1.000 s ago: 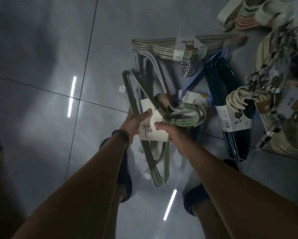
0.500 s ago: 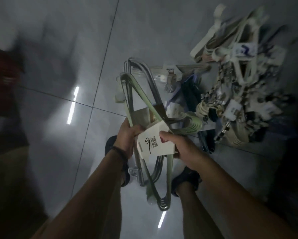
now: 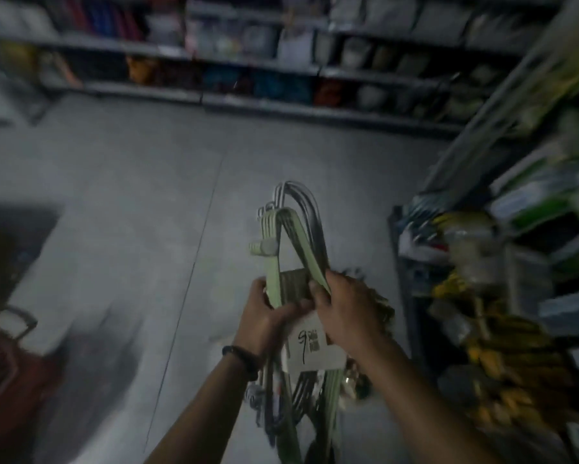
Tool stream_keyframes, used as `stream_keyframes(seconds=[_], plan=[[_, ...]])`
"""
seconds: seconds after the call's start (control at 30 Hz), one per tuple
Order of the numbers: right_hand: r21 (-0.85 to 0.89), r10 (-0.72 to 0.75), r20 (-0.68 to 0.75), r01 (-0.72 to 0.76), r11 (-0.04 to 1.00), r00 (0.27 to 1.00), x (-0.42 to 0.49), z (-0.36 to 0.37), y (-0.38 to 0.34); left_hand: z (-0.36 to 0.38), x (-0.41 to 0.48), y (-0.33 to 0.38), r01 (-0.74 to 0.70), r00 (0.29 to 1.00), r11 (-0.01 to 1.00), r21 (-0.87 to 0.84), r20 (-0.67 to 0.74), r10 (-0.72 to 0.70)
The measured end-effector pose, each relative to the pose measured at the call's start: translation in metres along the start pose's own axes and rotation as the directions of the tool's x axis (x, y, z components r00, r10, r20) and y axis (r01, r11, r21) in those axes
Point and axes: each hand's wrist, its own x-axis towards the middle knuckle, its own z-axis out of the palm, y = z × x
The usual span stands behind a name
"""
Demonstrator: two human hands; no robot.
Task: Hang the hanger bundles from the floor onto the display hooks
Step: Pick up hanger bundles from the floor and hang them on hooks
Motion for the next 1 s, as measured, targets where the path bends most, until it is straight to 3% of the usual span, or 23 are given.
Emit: stream_keyframes(seconds=[0.07, 0.2, 0.4, 0.5, 0.67, 0.8, 0.9, 1.0], plan=[[-0.004, -0.007, -0.164, 0.006, 1.000, 0.986, -0.004, -0.079, 0.000, 0.041, -0.007, 0.071, -0.107, 0.986, 0.993, 0.056, 0.133, 0.098], [0.018, -0.018, -0.337, 0.026, 1.000, 0.941, -0.022, -0.221, 0.013, 0.124, -0.015, 0.186, -0.267, 0.915, 0.958, 0.102, 0.340, 0.219], [-0.115, -0.007, -0.510, -0.061, 0.991, 0.860, -0.063, -0.371, 0.045, 0.258, -0.036, 0.273, -0.472, 0.823, 0.873, 0.125, 0.419, 0.384], [-0.197, 0.045, -0.588, -0.197, 0.960, 0.808, -0.098, -0.425, 0.062, 0.300, -0.039, 0.294, -0.490, 0.803, 0.863, 0.124, 0.450, 0.391], [-0.205, 0.193, -0.725, -0.475, 0.856, 0.661, -0.170, -0.488, 0.070, 0.346, -0.037, 0.328, -0.586, 0.692, 0.809, 0.057, 0.554, 0.462], [-0.250, 0.172, -0.833, -0.634, 0.732, 0.526, -0.220, -0.517, 0.050, 0.372, -0.051, 0.363, -0.771, 0.541, 0.632, 0.078, 0.605, 0.585], [-0.123, 0.171, -0.919, -0.668, 0.734, 0.357, -0.255, -0.530, 0.034, 0.386, -0.064, 0.382, -0.902, 0.385, 0.417, 0.113, 0.651, 0.655], [-0.078, 0.214, -0.936, -0.755, 0.651, 0.280, -0.290, -0.544, 0.019, 0.406, -0.084, 0.399, -0.966, 0.223, 0.250, 0.064, 0.693, 0.686]])
